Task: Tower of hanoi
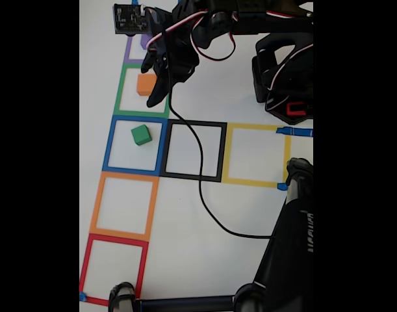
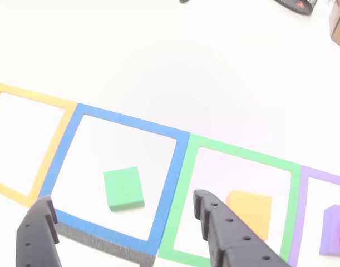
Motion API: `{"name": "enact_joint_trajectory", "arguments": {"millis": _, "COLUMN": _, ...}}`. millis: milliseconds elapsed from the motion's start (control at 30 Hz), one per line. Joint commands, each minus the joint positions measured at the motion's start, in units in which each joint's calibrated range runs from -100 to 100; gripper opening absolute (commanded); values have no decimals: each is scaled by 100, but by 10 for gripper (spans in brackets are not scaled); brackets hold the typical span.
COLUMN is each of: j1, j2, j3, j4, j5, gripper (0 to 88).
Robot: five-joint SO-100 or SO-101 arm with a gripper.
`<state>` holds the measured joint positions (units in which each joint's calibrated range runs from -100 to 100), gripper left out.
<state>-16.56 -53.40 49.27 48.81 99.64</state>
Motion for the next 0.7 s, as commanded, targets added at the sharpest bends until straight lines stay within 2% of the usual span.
{"name": "enact_joint_trajectory", "arguments": {"millis": 0, "j1": -185, "j2": -179, "j3": 1028, "j4": -1885, "j5": 36, "gripper": 335}}
{"name": "enact_joint_trajectory", "arguments": {"millis": 167, "j1": -348, "j2": -58, "j3": 1773, "j4": -3003, "j5": 36, "gripper": 336}}
{"name": "enact_joint_trajectory", "arguments": {"millis": 433, "j1": -233, "j2": 1048, "j3": 3982, "j4": -7108, "j5": 36, "gripper": 334}}
{"name": "enact_joint_trajectory", "arguments": {"millis": 667, "j1": -22, "j2": 2364, "j3": 4618, "j4": -8954, "j5": 36, "gripper": 331}}
